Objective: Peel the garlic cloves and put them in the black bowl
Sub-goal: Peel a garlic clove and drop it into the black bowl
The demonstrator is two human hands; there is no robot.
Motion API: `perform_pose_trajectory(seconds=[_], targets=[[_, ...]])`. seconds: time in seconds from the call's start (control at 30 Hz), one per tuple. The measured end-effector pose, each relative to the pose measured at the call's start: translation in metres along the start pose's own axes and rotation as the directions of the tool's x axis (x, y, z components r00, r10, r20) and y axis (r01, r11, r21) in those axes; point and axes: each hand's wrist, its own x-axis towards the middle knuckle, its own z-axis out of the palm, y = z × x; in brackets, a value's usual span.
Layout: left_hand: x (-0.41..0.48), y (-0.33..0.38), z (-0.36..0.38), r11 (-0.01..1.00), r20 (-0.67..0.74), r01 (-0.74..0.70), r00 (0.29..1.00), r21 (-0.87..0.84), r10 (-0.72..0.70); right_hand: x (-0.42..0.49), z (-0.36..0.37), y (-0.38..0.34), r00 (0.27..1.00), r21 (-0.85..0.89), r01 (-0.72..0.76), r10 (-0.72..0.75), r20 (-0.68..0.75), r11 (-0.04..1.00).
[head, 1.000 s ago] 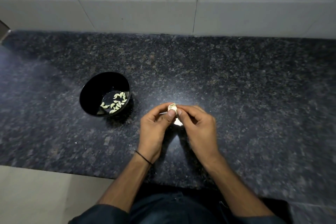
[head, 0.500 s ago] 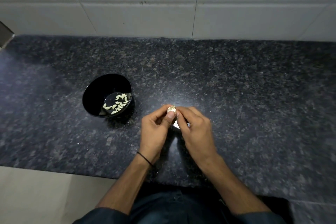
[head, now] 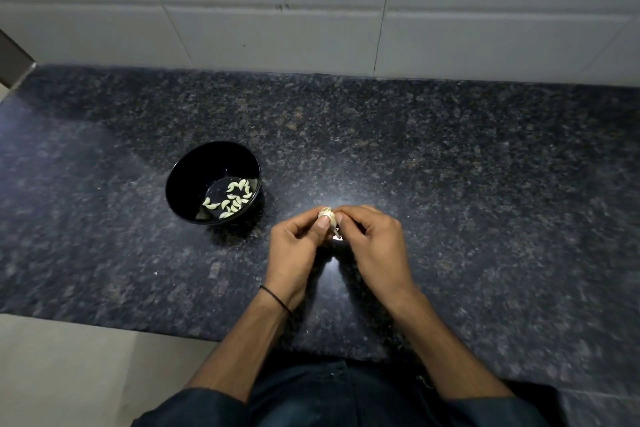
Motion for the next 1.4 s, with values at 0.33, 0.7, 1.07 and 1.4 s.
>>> perform_pose_trajectory(seconds=[0.33, 0.7, 1.07, 1.4], targets=[[0.006, 0.007, -0.001, 0.998, 0.004, 0.014, 1.0, -0.064, -0.014, 0.008, 0.01, 0.005, 0.968, 0.406, -0.246, 0.244, 0.058, 0.88], [0.009, 0.012, 0.01, 0.991, 0.026, -0.084, 0.996, 0.102, 0.081, 0.008, 0.017, 0.011, 0.971, 0.033, -0.079, 0.085, -0.222, 0.996], [0.026, 0.002, 0.003, 0.668, 0.075, -0.257, 0.954, 0.698, 0.289, 0.014, 0.012, 0.031, 0.991, -0.326, 0.038, -0.076, -0.106, 0.945], [0.055, -0.015, 0.001, 0.401, 0.168, -0.291, 0.934, 0.868, 0.314, 0.016, 0.002, 0.033, 0.951, 0.385, -0.263, 0.305, -0.053, 0.885]])
